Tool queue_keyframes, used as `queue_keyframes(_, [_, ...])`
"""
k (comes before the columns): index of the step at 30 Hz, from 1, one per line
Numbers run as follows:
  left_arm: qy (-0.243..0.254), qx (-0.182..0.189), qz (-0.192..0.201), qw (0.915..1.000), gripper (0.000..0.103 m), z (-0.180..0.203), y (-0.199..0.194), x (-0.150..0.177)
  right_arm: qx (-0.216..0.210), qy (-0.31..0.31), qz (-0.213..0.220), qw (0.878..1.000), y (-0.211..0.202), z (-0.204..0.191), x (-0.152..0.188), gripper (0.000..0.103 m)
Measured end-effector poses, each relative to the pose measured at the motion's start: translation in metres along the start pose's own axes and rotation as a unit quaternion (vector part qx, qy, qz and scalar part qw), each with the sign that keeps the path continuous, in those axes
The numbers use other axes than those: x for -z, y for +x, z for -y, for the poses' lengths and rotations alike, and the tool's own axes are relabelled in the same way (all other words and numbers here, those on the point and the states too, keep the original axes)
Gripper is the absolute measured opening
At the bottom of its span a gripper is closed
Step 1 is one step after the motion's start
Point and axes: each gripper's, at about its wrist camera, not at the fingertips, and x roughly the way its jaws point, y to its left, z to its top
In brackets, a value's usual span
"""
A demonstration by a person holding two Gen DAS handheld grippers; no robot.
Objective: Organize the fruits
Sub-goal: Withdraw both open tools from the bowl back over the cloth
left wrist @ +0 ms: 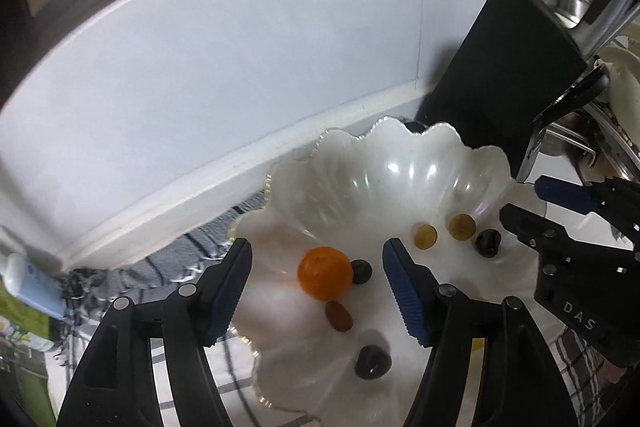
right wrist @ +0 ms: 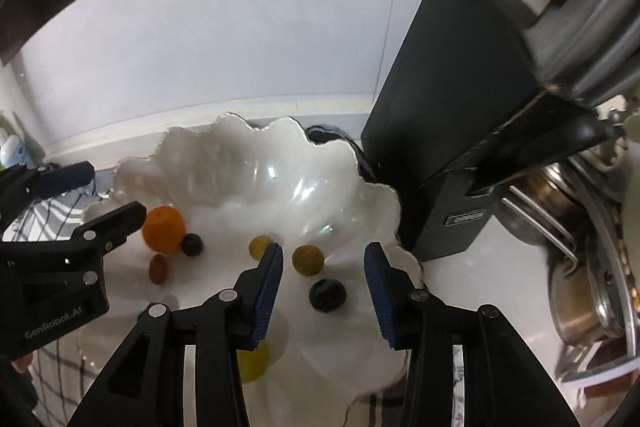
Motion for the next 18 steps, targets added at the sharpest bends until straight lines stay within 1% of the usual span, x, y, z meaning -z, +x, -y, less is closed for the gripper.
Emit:
queue_keyframes(4, [-0.003,-0.002,0.019,0.9998,0.068,0.000,-0.020,0.006,-0.005,-0.003,0.021,1.000,-0.024,-0.004,0.006,0.043])
queue_keyframes(15, [-0.022,0.020,0.053,0.9982,0.069,-0.010,-0.078,0.024,-0.019,-0.005,0.072,0.997,-0.084,-0.016,0.024,0.043])
queue_keyframes(18, [-0.023,0.024,0.062,0.9976,0.069,-0.011,-0.090,0.030,-0.017,-0.010,0.085,0.996,-0.097,-0.022,0.029,0.044])
